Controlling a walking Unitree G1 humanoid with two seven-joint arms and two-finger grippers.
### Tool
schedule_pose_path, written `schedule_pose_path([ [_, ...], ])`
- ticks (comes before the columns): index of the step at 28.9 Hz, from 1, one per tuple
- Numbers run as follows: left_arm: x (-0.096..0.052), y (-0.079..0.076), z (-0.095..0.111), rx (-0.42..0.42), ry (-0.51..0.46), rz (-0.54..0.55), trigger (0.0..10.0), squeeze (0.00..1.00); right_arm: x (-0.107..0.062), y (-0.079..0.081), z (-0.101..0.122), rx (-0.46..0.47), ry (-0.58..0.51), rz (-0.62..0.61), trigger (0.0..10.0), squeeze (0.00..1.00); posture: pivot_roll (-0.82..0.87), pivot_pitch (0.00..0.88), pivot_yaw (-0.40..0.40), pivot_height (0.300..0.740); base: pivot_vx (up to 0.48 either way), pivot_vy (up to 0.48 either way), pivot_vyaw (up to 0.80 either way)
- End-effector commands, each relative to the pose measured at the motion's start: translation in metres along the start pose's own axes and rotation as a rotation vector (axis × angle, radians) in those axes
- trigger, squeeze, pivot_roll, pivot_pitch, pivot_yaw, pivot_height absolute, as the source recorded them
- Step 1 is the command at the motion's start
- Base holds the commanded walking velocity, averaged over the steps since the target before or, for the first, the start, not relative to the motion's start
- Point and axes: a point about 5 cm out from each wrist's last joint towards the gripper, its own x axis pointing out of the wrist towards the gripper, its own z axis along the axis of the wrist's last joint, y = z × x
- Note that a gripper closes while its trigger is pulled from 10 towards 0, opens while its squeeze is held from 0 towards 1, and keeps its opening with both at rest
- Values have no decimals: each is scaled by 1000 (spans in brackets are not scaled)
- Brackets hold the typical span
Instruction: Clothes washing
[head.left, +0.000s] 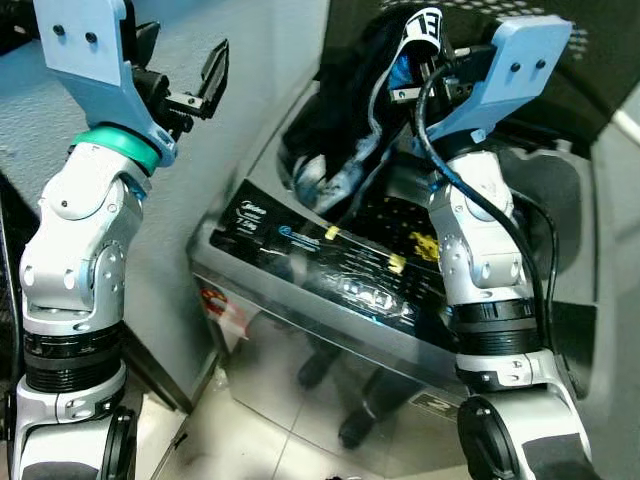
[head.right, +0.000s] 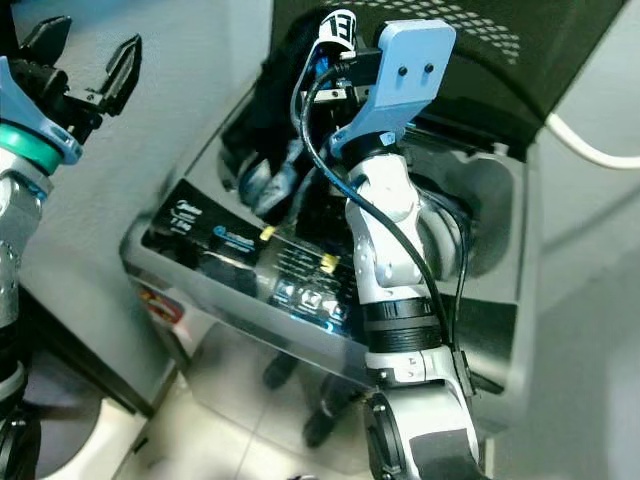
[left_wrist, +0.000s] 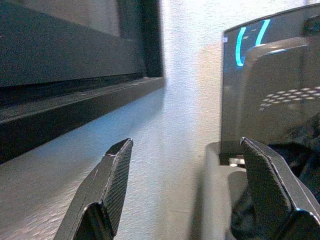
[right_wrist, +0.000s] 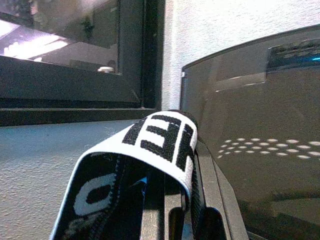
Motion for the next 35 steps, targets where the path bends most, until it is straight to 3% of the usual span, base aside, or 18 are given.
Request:
schedule_pose_path([
  [1, 0, -3, -2, 5, 12, -10, 10000, 0, -1, -4, 1, -5, -3, -12, 10000, 0, 125, 33, -7, 740, 0, 0, 0],
  [9, -1, -3, -14, 8, 99, -72, 10000, 0, -1, -1, -1, -52, 0, 24, 10000, 0, 125, 33, -7, 740, 0, 0, 0],
  [10, -3, -6, -16, 55, 122, -153, 10000, 0, 0, 1, -1, -88, 5, 64, 10000, 0, 124, 32, -8, 740, 0, 0, 0],
  [13, -5, -9, -18, 89, 150, -228, 10000, 0, 1, 1, -1, -118, 12, 97, 10000, 0, 124, 32, -8, 740, 0, 0, 0],
  [15, -7, -12, -24, 129, 216, -343, 10000, 0, 3, 1, -6, -166, 57, 156, 10000, 0, 122, 31, -11, 740, 0, 0, 0],
  [19, -7, -18, -41, -13, 338, -427, 10000, 0, 10, -15, -27, -240, 222, 87, 10000, 0, 116, 30, -11, 740, 0, 0, 0],
  [22, -4, -24, -48, -14, 362, -460, 10000, 0, 12, -21, -37, -265, 293, 45, 10000, 0, 117, 31, -14, 740, 0, 0, 0],
  [25, -2, -26, -52, -11, 374, -477, 10000, 0, 14, -22, -40, -252, 308, 33, 10000, 0, 116, 34, -17, 740, 0, 0, 0],
  [28, 15, -23, -63, 47, 399, -459, 10000, 0, 19, -21, -49, -217, 370, 30, 10000, 0, 116, 37, -18, 740, 0, 0, 0],
  [31, 23, -26, -61, 52, 390, -463, 10000, 0, 20, -22, -55, -193, 407, 20, 10000, 0, 112, 46, -14, 740, 0, 0, 0],
  [33, 28, -32, -54, 58, 358, -487, 10000, 0, 17, -18, -68, -167, 487, 62, 10000, 0, 104, 54, -7, 740, 0, 0, 0],
  [35, 28, -32, -54, 58, 358, -487, 10000, 0, 17, -18, -68, -167, 487, 62, 10000, 0, 104, 54, -7, 740, 0, 0, 0],
])
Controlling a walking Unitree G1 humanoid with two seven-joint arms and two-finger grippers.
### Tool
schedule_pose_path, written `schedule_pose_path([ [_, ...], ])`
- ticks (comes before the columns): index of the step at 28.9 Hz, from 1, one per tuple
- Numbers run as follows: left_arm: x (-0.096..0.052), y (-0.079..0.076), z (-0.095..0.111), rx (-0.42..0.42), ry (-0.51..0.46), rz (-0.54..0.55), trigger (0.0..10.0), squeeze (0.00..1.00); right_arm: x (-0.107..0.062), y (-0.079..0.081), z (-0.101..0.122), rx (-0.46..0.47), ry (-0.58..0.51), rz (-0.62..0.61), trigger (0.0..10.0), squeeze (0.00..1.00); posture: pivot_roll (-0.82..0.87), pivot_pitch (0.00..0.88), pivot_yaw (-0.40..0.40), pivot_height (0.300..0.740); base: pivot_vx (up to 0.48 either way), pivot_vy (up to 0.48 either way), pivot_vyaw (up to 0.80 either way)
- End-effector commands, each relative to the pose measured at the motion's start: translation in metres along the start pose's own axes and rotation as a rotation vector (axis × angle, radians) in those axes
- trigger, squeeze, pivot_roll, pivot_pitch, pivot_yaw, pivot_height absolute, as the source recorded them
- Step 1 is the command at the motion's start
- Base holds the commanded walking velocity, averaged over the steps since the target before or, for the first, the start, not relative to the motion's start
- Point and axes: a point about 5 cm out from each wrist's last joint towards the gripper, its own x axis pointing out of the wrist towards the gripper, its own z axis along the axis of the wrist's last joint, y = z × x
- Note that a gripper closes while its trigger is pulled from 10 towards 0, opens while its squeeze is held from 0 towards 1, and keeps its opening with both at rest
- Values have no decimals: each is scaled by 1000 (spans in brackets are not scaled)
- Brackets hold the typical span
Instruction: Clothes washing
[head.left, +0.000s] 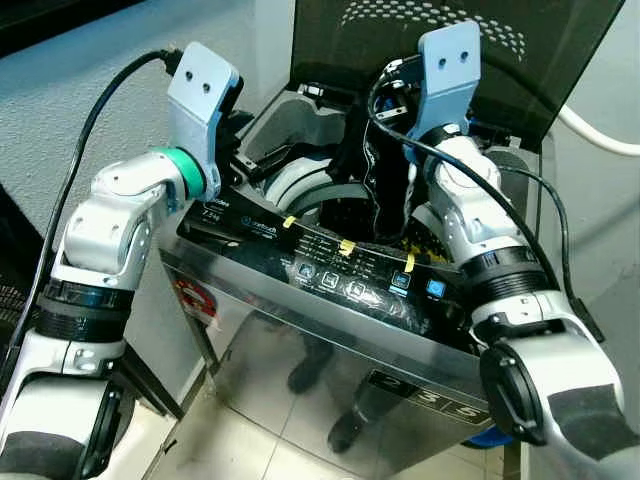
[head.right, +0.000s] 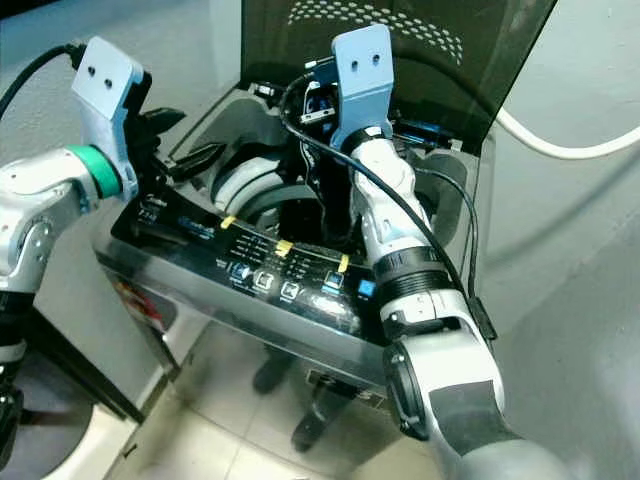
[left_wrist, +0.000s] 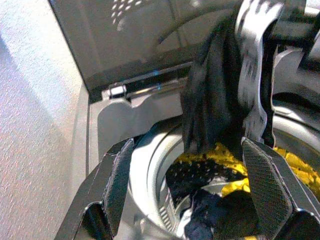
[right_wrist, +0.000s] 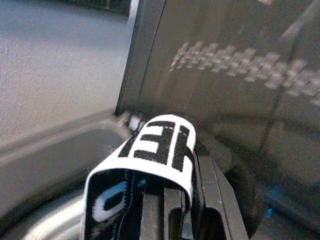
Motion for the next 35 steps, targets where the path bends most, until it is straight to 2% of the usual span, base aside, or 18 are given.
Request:
schedule_pose_path([
  [1, 3, -6, 4, 22, -13, -31, 10000, 0, 1, 3, -8, 12, 51, 32, 10000, 0, 104, 57, -8, 740, 0, 0, 0],
  [3, 3, -6, 4, 22, -13, -31, 10000, 0, 1, 3, -8, 12, 51, 32, 10000, 0, 104, 57, -8, 740, 0, 0, 0],
  [4, 1, -8, 6, 28, -20, -39, 10000, 0, 1, 6, -14, 12, 84, 49, 10000, 1000, 106, 62, -10, 740, 0, 0, 0],
  [10, -8, -9, 3, 36, -16, -41, 10000, 0, 2, 8, -19, 8, 113, 72, 10000, 1000, 118, 74, -13, 740, 0, 0, 0],
  [18, -9, -7, 1, 31, -26, -32, 10000, 0, 4, 2, -16, 0, 101, 69, 10000, 1000, 115, 73, -10, 740, 0, 0, 0],
  [28, -12, -8, 3, 22, -43, -24, 10000, 0, -3, -19, -16, -16, 90, 47, 10000, 1000, 105, 75, 0, 740, 0, 0, 0],
  [29, -12, -8, 3, 20, -46, -19, 10000, 0, -5, -26, -13, -28, 69, 30, 10000, 0, 103, 78, 1, 740, 0, 0, 0],
  [31, -13, -8, 4, 15, -50, -11, 10000, 0, -9, -36, -5, -35, 7, -10, 10000, 0, 106, 82, 0, 740, 0, 0, 0],
  [33, -13, -8, 4, 13, -52, -7, 10000, 0, -10, -39, -1, -30, -19, -24, 10000, 0, 106, 82, 0, 740, 0, 0, 0],
  [34, -15, -6, 6, 8, -63, 16, 10000, 0, -17, -50, 26, 42, -233, -78, 10000, 0, 114, 88, -8, 740, 0, 0, 0],
  [35, -16, -5, 6, 7, -66, 26, 10000, 0, -23, -54, 38, 108, -329, -82, 10000, 0, 114, 88, -8, 740, 0, 0, 0],
])
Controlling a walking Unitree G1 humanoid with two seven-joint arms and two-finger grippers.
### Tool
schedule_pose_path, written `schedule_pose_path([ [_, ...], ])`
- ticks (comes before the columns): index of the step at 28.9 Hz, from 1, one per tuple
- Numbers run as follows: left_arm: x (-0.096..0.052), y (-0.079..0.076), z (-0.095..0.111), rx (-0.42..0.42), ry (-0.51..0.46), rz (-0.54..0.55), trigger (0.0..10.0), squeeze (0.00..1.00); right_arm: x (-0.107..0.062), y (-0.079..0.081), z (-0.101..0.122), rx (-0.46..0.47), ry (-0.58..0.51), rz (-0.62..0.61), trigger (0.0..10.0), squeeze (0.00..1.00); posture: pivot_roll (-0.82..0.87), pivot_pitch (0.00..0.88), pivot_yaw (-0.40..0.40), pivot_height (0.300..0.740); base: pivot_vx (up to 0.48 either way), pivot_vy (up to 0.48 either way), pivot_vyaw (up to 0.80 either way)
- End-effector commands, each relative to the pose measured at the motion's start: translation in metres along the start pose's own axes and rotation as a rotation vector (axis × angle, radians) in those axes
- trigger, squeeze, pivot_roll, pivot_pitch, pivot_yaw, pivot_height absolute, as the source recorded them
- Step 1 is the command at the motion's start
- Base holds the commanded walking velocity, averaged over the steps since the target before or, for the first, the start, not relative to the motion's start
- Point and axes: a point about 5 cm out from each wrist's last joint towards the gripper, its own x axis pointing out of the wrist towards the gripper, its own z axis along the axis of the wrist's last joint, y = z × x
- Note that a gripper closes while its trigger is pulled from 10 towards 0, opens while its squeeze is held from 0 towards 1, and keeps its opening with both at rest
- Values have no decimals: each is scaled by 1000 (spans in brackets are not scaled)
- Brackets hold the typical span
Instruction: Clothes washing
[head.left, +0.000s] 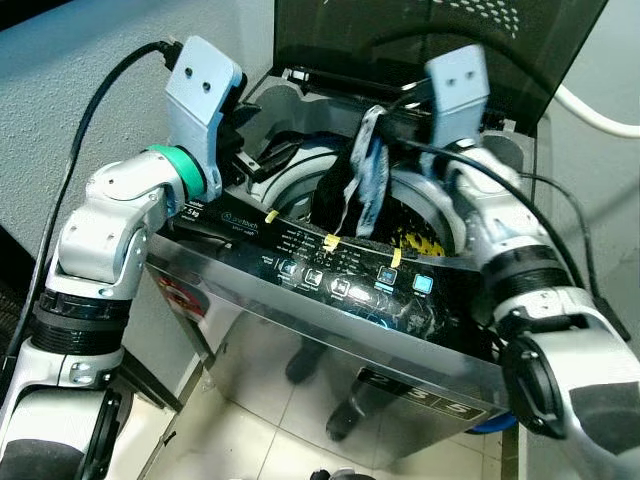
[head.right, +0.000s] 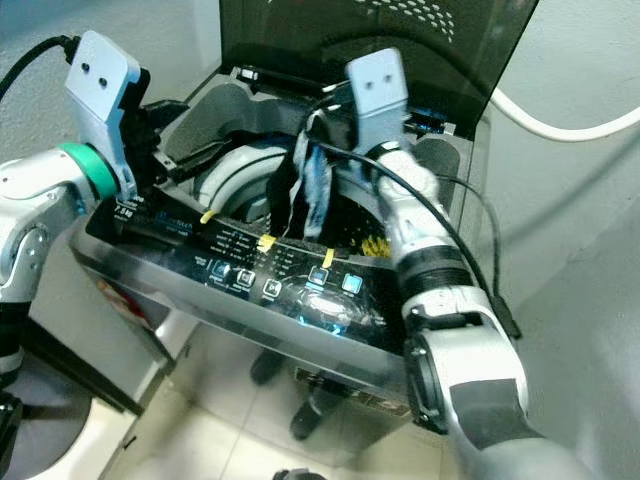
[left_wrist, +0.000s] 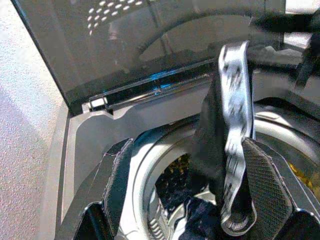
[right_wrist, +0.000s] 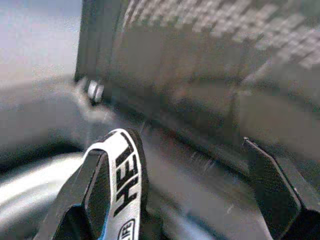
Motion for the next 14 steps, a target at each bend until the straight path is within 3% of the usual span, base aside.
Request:
schedule_pose_path([
  [1, -4, 1, -2, -17, 1, 16, 10000, 0, -2, -7, 29, 79, -191, -29, 10000, 0, 114, 88, -8, 740, 0, 0, 0],
  [2, -5, 1, -1, -17, -1, 22, 10000, 0, -7, -11, 41, 125, -280, -44, 10000, 0, 121, 88, -8, 740, 0, 0, 0],
  [3, -5, 1, -1, -17, -1, 22, 10000, 0, -7, -11, 41, 125, -280, -44, 10000, 0, 121, 88, -8, 740, 0, 0, 0],
  [6, -10, 3, -3, -17, 6, 43, 10000, 0, -19, -20, 64, 185, -448, -89, 10000, 0, 125, 89, -11, 740, 0, 0, 0],
  [10, -11, 3, -3, -17, 9, 49, 10000, 0, -21, -23, 68, 189, -471, -105, 10000, 0, 125, 88, -10, 740, 0, 0, 0],
  [14, -13, 5, -5, -18, 16, 58, 10000, 0, -34, -44, 66, 203, -484, -174, 10000, 0, 119, 82, 1, 740, 0, 0, 0],
])
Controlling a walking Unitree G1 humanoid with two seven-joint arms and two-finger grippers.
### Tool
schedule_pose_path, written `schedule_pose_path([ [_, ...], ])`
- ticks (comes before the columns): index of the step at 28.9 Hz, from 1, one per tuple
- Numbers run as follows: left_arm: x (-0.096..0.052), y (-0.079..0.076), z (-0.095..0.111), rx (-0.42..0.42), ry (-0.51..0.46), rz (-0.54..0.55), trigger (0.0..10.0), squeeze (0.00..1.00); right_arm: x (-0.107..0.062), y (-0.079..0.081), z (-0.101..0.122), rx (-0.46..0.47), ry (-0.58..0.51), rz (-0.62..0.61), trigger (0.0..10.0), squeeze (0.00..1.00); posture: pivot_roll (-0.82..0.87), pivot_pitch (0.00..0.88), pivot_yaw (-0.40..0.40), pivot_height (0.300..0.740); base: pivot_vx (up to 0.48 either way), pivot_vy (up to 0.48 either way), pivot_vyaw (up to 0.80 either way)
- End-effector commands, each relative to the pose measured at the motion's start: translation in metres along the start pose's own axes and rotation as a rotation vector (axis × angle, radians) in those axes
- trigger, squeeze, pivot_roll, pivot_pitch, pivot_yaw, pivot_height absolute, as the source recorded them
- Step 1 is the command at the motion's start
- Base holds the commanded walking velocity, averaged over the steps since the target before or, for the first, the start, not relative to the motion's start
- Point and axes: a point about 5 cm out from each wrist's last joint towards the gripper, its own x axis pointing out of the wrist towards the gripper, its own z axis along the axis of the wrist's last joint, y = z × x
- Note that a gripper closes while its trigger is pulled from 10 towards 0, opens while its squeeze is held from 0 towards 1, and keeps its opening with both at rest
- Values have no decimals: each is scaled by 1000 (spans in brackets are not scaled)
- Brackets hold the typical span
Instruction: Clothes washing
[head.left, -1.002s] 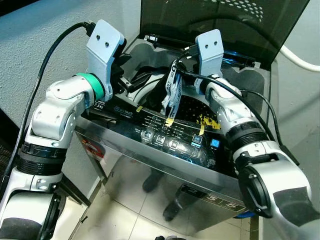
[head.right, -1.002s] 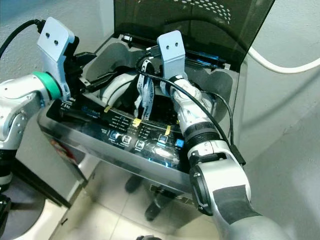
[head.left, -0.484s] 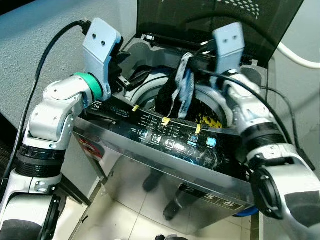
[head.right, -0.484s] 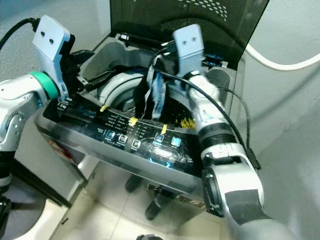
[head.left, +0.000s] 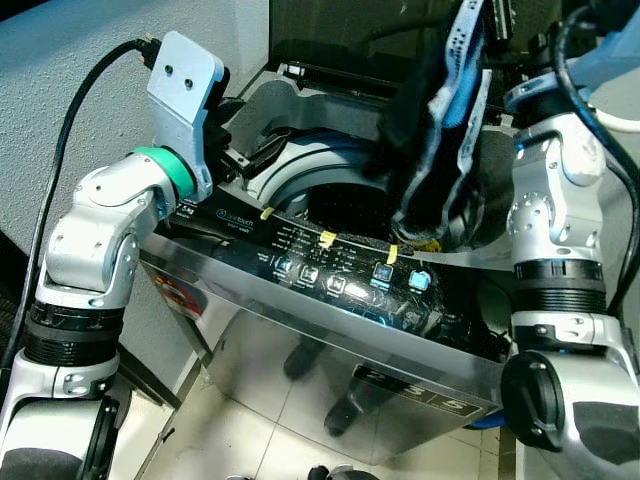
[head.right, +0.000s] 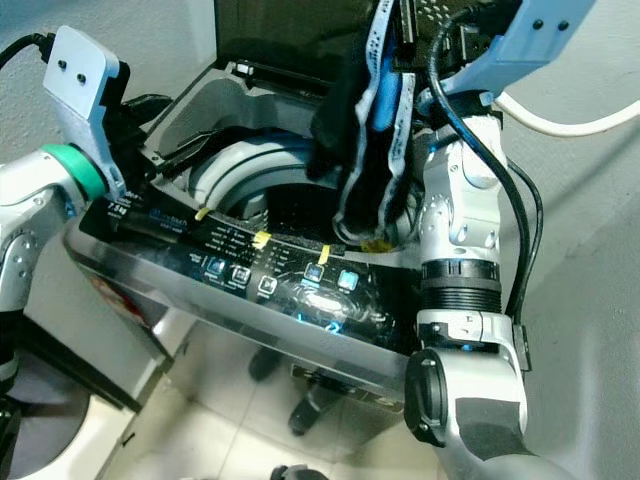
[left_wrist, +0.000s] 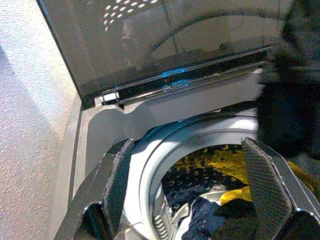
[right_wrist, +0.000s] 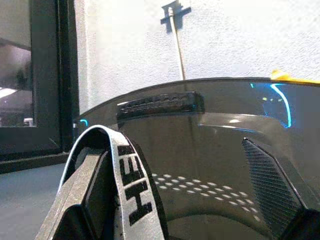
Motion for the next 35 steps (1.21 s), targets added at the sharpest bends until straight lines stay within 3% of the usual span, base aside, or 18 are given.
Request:
schedule_pose_path([
  [1, -3, 1, -3, -6, 12, 7, 10000, 0, -3, -9, 5, 10, -19, -24, 10000, 0, 119, 82, 1, 740, 0, 0, 0],
  [3, -1, 1, -4, -9, 14, 8, 10000, 0, -20, -17, 9, 285, 14, 104, 10000, 0, 115, 79, 4, 740, 0, 0, 0],
  [4, 0, -1, -4, -11, 12, 6, 10000, 0, -34, -18, 16, 460, 8, 238, 10000, 0, 108, 72, 9, 740, 0, 0, 0],
  [9, 0, -2, -3, -12, 7, -1, 10000, 0, -43, -17, 18, 491, 17, 325, 10000, 0, 108, 67, 10, 740, 0, 0, 0],
  [11, 0, -6, 4, -11, -28, -20, 10000, 0, -53, -6, 11, 492, 70, 438, 10000, 0, 109, 70, 7, 740, 0, 0, 0],
  [15, 0, -11, 10, -9, -61, -40, 10000, 0, -56, 6, 2, 524, 98, 471, 10000, 0, 109, 69, 9, 740, 0, 0, 0],
  [20, 3, -21, 17, -4, -108, -74, 10000, 0, -50, 23, 7, 656, 40, 507, 10000, 0, 114, 68, 5, 740, 0, 0, 0],
  [21, 4, -26, 19, -2, -125, -93, 10000, 0, -49, 29, 13, 721, 13, 545, 10000, 0, 117, 68, 2, 740, 0, 0, 0],
  [26, 1, -32, 24, -9, -154, -137, 10000, 0, -51, 40, 21, 819, -16, 628, 10000, 0, 116, 67, -1, 740, 0, 0, 0],
  [28, -6, -41, 29, -35, -195, -238, 10000, 0, -55, 50, 25, 853, -14, 699, 10000, 0, 119, 69, -4, 740, 0, 0, 0],
  [29, -13, -54, 29, -32, -208, -348, 10000, 0, -57, 53, 25, 870, -15, 716, 10000, 0, 120, 75, -6, 740, 0, 0, 0],
  [30, -13, -54, 29, -32, -208, -348, 10000, 0, -57, 53, 25, 870, -15, 716, 10000, 0, 120, 75, -6, 740, 0, 0, 0],
  [31, -20, -65, 27, -31, -203, -434, 10000, 0, -58, 55, 25, 880, -16, 721, 10000, 0, 118, 73, -3, 740, 0, 0, 0],
  [35, -26, -77, 21, -28, -180, -505, 10000, 0, -59, 57, 24, 888, -16, 722, 10000, 0, 118, 70, 0, 740, 0, 0, 0],
])
